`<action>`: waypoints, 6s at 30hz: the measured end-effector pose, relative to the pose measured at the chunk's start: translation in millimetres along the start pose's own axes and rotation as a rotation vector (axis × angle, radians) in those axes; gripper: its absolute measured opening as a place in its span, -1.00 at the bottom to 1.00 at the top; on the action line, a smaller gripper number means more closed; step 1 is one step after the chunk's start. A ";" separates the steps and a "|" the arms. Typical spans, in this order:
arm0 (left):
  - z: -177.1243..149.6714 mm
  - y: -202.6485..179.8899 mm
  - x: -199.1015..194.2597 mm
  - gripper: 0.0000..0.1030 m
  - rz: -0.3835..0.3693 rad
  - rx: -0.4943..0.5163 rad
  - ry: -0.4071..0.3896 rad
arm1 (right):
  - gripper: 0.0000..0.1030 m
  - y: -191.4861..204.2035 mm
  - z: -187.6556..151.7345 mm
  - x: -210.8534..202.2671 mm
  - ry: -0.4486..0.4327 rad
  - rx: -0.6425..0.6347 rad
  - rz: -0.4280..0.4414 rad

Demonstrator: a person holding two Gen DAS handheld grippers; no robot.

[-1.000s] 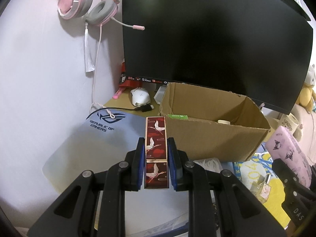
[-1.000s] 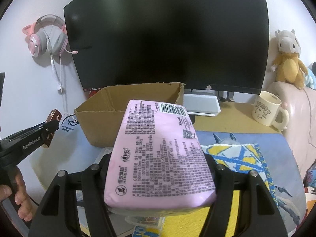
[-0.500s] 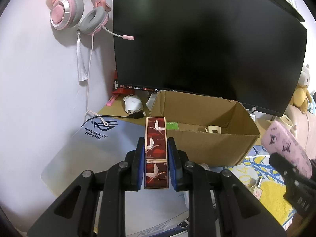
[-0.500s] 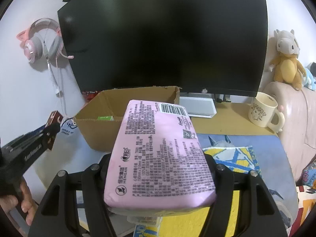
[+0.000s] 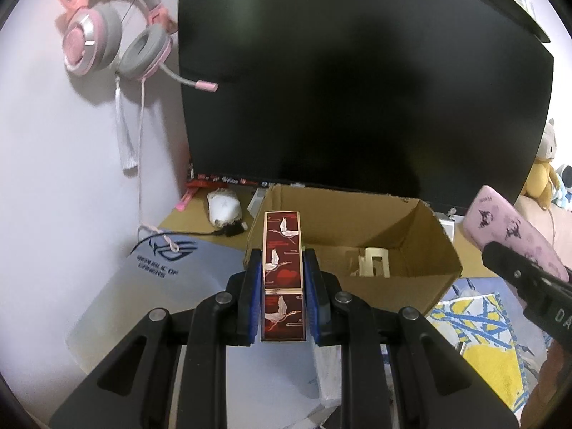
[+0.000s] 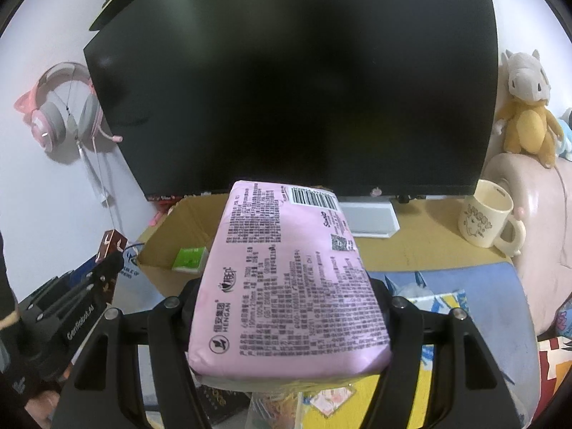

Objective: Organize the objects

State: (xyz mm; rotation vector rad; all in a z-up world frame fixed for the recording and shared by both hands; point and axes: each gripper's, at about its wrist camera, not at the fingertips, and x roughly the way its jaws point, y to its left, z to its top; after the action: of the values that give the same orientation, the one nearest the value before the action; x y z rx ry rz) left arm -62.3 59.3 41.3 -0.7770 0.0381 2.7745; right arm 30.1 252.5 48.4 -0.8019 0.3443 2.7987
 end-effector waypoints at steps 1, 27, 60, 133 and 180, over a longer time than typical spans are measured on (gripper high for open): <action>2.5 -0.5 -0.1 -0.61 -0.005 0.002 -0.004 | 0.39 0.4 2.7 0.7 -0.004 -0.003 0.002; 52.2 13.9 29.2 -0.61 0.008 -0.053 -0.098 | 0.39 8.0 38.6 26.3 -0.104 0.020 -0.021; 39.8 -3.9 63.7 -0.61 -0.048 -0.038 -0.056 | 0.39 -11.7 36.2 64.8 -0.039 -0.002 -0.042; 48.6 48.7 27.1 1.00 0.336 -0.065 -0.084 | 1.00 22.7 15.6 80.2 -0.086 -0.101 -0.076; 3.9 44.2 -34.3 1.00 0.237 -0.129 -0.028 | 1.00 -24.8 -18.6 1.3 -0.020 0.131 -0.094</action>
State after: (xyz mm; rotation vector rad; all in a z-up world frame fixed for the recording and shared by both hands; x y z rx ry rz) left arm -47.4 8.7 60.2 -0.8124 -0.0592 3.0370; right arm 44.7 271.1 28.3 -0.7407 0.4691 2.6633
